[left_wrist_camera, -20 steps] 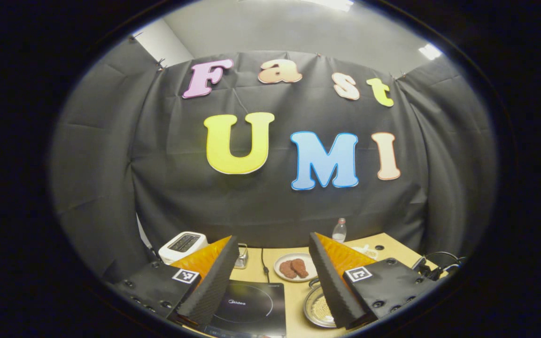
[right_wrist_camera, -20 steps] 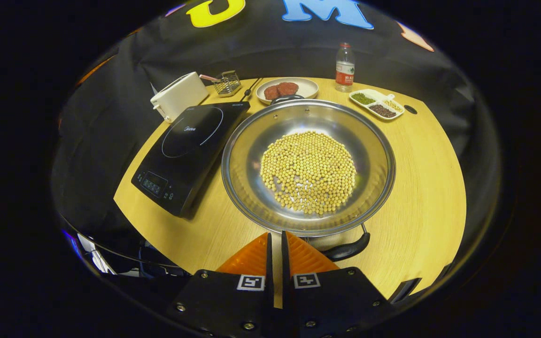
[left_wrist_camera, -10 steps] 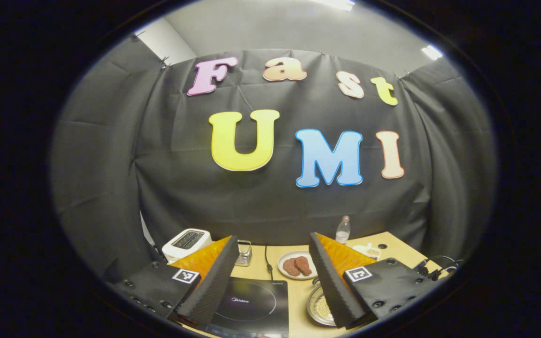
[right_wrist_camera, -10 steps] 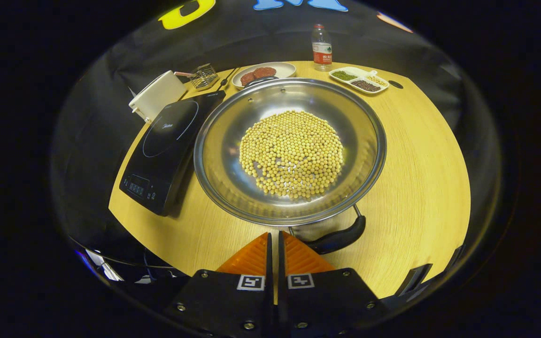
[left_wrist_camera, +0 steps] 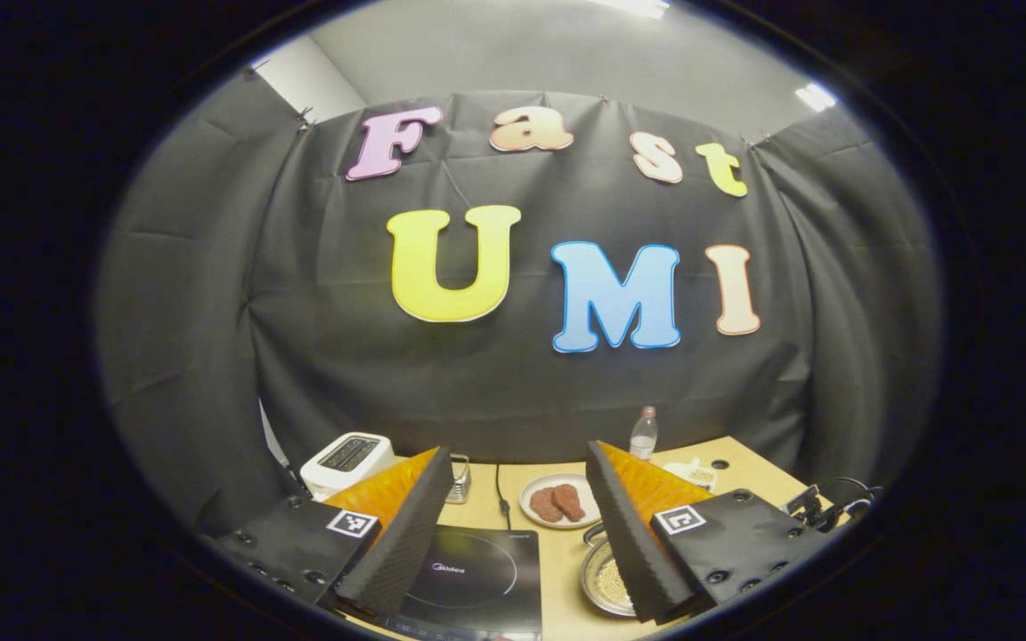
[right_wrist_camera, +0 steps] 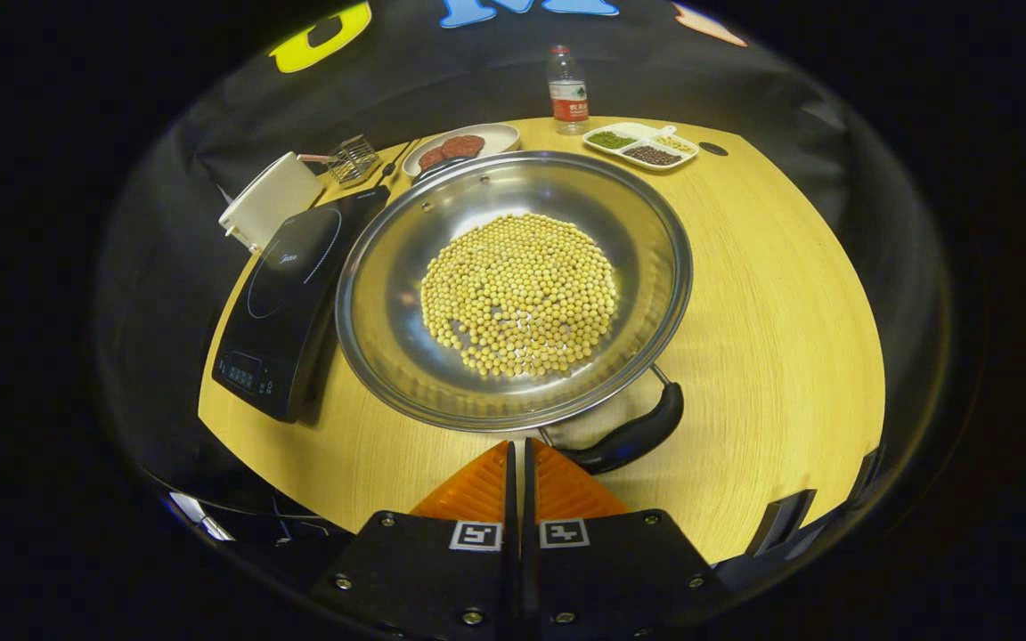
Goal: First push the handle of the pot to place it horizontally, then grasp the pot with both hands and set it on the induction cooktop.
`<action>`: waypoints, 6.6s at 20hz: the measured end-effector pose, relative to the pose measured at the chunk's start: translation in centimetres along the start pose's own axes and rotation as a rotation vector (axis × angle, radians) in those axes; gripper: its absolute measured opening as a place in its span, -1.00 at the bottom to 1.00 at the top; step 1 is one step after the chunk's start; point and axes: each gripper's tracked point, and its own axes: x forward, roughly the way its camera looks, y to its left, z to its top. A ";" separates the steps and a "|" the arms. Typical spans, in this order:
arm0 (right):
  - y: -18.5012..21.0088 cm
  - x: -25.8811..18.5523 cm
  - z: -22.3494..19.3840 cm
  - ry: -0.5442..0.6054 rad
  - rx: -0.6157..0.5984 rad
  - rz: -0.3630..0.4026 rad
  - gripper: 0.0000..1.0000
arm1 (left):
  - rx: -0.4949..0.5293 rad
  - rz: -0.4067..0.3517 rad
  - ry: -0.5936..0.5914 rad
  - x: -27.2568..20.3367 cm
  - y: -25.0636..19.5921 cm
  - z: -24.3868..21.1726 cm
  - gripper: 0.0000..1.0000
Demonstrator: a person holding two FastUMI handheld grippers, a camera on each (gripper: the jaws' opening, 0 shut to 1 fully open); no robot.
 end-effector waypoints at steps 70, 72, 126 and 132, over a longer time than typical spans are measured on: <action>-17.8 -2.3 14.4 -0.395 0.019 -0.187 0.95 | -0.057 -0.142 0.381 6.3 -12.6 -17.8 0.95; -17.9 -1.4 15.0 -0.398 0.005 -0.184 0.95 | -0.053 -0.147 0.417 7.5 -13.6 -20.1 0.95; -1.9 -5.3 15.2 -0.361 0.071 -0.142 0.07 | -0.050 -0.153 0.615 6.0 0.3 -23.5 0.36; 2.9 -3.4 15.4 -0.343 0.065 -0.119 0.07 | -0.050 -0.128 0.633 6.2 5.9 -23.8 0.29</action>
